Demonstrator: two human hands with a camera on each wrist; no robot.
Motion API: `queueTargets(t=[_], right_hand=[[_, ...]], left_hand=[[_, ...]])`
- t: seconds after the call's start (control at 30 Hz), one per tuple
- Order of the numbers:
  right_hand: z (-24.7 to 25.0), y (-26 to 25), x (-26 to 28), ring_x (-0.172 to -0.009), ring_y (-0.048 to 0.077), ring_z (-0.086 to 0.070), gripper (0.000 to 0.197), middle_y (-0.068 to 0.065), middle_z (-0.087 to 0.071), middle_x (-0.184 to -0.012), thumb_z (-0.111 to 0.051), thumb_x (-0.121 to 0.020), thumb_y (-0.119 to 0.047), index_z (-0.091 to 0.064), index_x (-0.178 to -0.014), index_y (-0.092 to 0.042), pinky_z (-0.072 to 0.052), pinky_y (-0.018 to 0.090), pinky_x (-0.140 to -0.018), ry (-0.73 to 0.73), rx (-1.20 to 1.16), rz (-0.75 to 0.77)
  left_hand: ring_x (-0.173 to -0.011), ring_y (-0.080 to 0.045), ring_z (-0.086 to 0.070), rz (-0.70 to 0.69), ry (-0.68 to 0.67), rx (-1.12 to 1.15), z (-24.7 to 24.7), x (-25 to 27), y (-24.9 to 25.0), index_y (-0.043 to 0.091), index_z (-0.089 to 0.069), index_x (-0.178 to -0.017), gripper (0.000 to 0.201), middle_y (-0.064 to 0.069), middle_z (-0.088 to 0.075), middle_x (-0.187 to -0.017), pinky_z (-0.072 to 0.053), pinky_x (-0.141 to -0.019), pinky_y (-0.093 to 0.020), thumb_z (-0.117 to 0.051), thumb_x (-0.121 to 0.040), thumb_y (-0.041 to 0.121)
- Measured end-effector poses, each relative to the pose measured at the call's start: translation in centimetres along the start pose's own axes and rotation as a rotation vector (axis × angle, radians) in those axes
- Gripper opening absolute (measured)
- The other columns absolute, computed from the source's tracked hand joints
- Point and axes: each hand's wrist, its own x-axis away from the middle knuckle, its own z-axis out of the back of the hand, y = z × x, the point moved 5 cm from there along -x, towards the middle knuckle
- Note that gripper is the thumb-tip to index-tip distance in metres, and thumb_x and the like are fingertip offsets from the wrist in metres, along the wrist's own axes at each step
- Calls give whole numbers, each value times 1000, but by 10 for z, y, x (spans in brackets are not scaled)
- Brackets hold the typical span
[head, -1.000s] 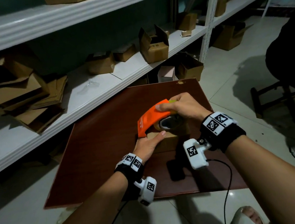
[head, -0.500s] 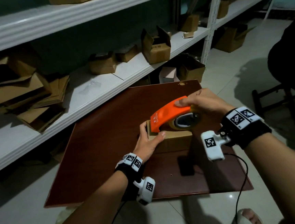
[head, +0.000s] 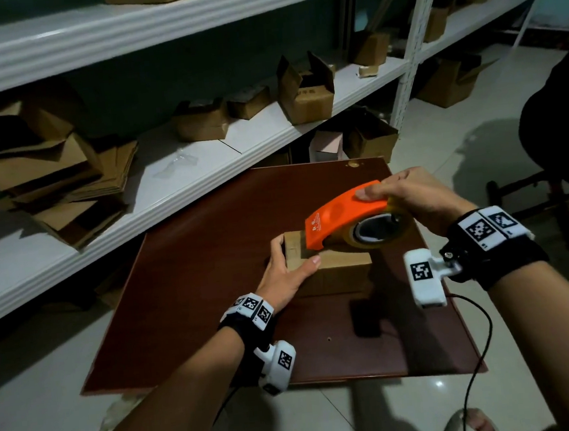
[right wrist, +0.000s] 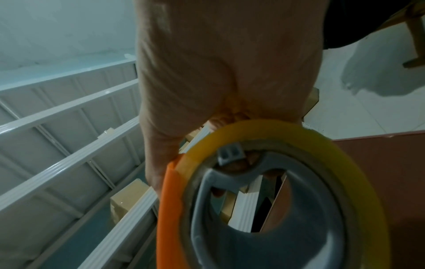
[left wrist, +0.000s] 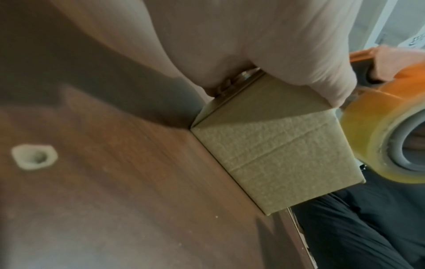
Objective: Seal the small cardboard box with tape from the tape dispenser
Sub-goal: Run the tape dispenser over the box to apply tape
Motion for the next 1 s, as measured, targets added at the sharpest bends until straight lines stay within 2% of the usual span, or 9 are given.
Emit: queueTargets(t=[0.1, 0.23, 0.33, 0.4, 0.5, 0.67, 0.87, 1.0], right_hand=[[-1, 3, -2, -72, 23, -67, 35, 6, -72, -68, -90, -65, -43, -69, -56, -17, -51, 41, -78, 7, 24, -14], [-2, 4, -5, -58, 16, -55, 43, 8, -61, -62, -91, -59, -51, -64, -55, -17, -40, 31, -60, 36, 96, -26], [-5, 0, -7, -58, 16, -54, 40, 7, -60, -62, -89, -70, -44, -63, -57, -17, -40, 29, -57, 51, 135, -29], [-7, -2, -7, -57, 17, -52, 39, 8, -58, -62, -89, -71, -42, -62, -57, -18, -39, 29, -55, 58, 152, -30], [-10, -3, -7, -59, 19, -50, 38, 11, -57, -65, -89, -71, -41, -62, -60, -17, -37, 28, -54, 54, 173, -31], [-10, -3, -8, -56, 15, -52, 37, 8, -60, -64, -88, -73, -43, -64, -62, -16, -39, 26, -53, 51, 199, -47], [-7, 1, -6, -66, 22, -57, 36, 11, -63, -69, -88, -73, -43, -66, -63, -16, -44, 34, -64, 58, 201, -53], [-10, -2, -4, -62, 16, -54, 36, 8, -61, -66, -87, -74, -43, -66, -65, -15, -41, 28, -58, 29, 229, -57]], left_hand=[[-126, -10, -61, 11, -1, -20, 1, 0, 1, 36, -32, -147, 94, 10, -60, -137, -50, -112, -46, -80, -72, 68], [-121, -6, -61, 2, 24, -43, 1, 1, 4, 29, -33, -150, 94, 7, -59, -136, -50, -107, -38, -83, -77, 59], [-123, -8, -61, 2, 31, -36, 1, 2, 5, 29, -35, -149, 101, 9, -59, -135, -51, -109, -39, -80, -67, 68], [-125, -11, -62, 7, 35, -39, 2, 1, 2, 29, -35, -149, 102, 7, -60, -137, -51, -112, -44, -81, -66, 68], [-128, -13, -61, 20, 29, -42, 3, 1, 0, 31, -34, -149, 104, 6, -60, -139, -50, -114, -49, -83, -66, 70], [-128, -12, -62, 27, 18, -5, 3, 0, 0, 33, -37, -147, 102, 8, -61, -138, -50, -114, -49, -86, -65, 67], [-127, -11, -63, 32, 24, 28, 4, 0, 1, 35, -43, -143, 101, 7, -63, -137, -51, -114, -50, -91, -61, 66], [-128, -9, -63, 38, 32, 18, 6, 0, 2, 36, -46, -142, 108, 10, -64, -137, -50, -114, -49, -94, -53, 72]])
